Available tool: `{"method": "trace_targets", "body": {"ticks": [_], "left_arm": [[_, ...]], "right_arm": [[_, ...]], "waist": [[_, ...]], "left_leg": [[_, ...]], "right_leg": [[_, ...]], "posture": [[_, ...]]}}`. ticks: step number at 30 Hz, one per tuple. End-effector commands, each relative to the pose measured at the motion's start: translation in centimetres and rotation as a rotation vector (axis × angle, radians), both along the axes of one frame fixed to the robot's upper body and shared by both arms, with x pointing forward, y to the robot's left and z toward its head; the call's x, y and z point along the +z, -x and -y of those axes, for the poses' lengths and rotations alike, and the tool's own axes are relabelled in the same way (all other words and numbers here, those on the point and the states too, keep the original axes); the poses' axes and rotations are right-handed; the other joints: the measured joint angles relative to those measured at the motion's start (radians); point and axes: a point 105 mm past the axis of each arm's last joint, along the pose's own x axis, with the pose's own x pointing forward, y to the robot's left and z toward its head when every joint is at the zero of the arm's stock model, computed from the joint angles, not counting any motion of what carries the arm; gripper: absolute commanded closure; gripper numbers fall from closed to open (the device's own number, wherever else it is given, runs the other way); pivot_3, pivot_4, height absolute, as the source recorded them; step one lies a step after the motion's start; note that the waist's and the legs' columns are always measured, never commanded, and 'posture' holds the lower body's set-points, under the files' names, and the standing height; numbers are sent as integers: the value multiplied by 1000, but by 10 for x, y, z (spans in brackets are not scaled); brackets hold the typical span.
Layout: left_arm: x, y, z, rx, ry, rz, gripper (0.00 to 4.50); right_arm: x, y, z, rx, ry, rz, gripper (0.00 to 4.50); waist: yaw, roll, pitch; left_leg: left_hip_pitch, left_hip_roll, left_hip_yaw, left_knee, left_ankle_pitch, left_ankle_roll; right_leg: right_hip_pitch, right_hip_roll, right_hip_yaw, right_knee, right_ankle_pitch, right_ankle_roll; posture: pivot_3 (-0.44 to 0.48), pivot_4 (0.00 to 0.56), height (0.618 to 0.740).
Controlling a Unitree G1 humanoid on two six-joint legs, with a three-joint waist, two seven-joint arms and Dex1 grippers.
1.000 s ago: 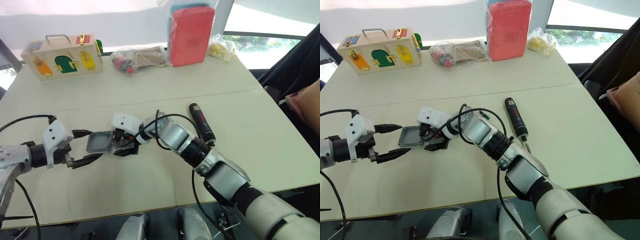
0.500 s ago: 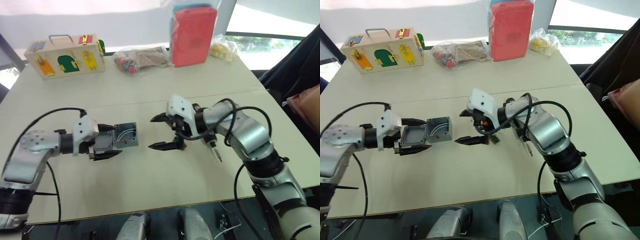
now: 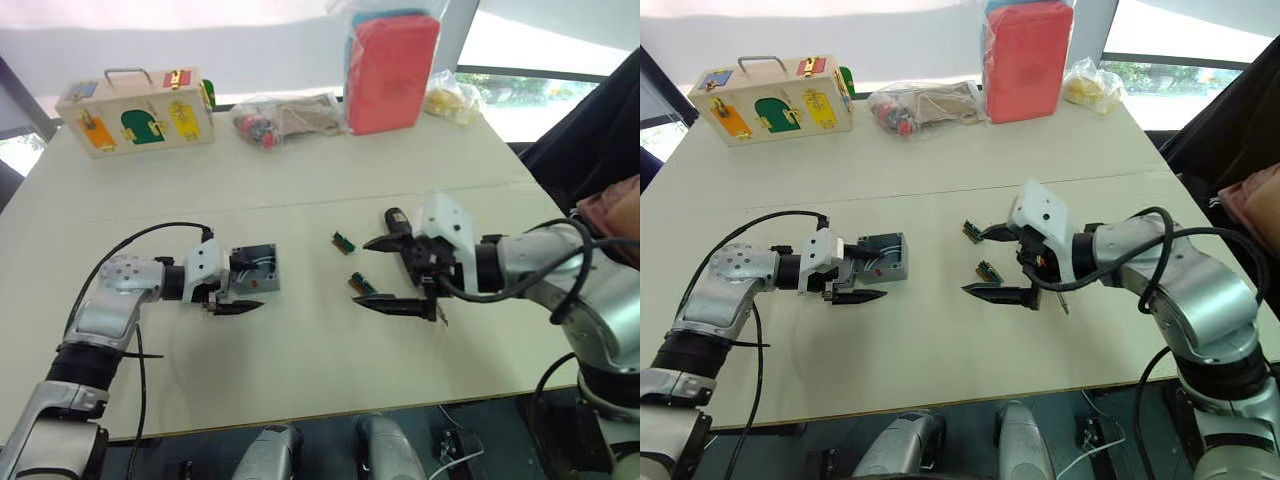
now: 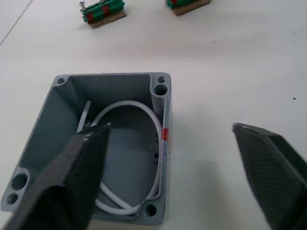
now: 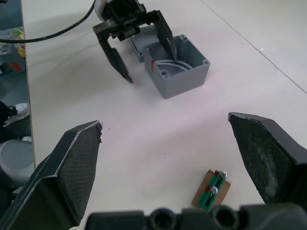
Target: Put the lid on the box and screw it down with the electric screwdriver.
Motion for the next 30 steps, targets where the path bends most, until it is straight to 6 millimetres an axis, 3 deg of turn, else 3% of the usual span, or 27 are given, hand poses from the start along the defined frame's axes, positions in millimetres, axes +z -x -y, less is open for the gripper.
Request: {"method": "trace_targets", "body": {"ticks": [1,5,8,12,22,30], "left_arm": [[7,-1,2,-31,-15,37,1790],[8,-3,3,-48,-19,37,3469],[5,-1,5,-85,-50,17,4470],[2,0,7,-126,-77,1,4470],[10,6,42,-402,-96,-1,4470],[3,-5,42,-476,-194,27,4470]], "right_arm": [[6,8,3,-15,-1,32,0],[3,9,6,-44,-2,23,0],[3,9,7,-59,-3,24,0],[4,8,8,-72,-3,26,0],[5,9,15,-93,15,20,0],[5,11,17,-107,17,22,0]], "waist": [[0,0,0],[0,0,0],[1,0,0],[1,0,0],[11,0,0],[21,0,0]], "left_leg": [[0,0,0,0,0,0],[0,0,0,0,0,0],[0,0,0,1,0,0],[0,0,0,3,-1,2],[0,-2,0,10,-4,7],[0,-1,1,10,-4,7]], "right_leg": [[0,0,0,0,0,0],[0,0,0,0,0,0],[0,0,0,0,0,0],[2,0,0,0,0,0],[6,-1,-1,-1,0,1],[6,0,-1,0,0,1]], "posture": [[0,150,740],[0,150,740],[0,150,740],[0,150,740],[0,150,740],[0,150,740]]}}
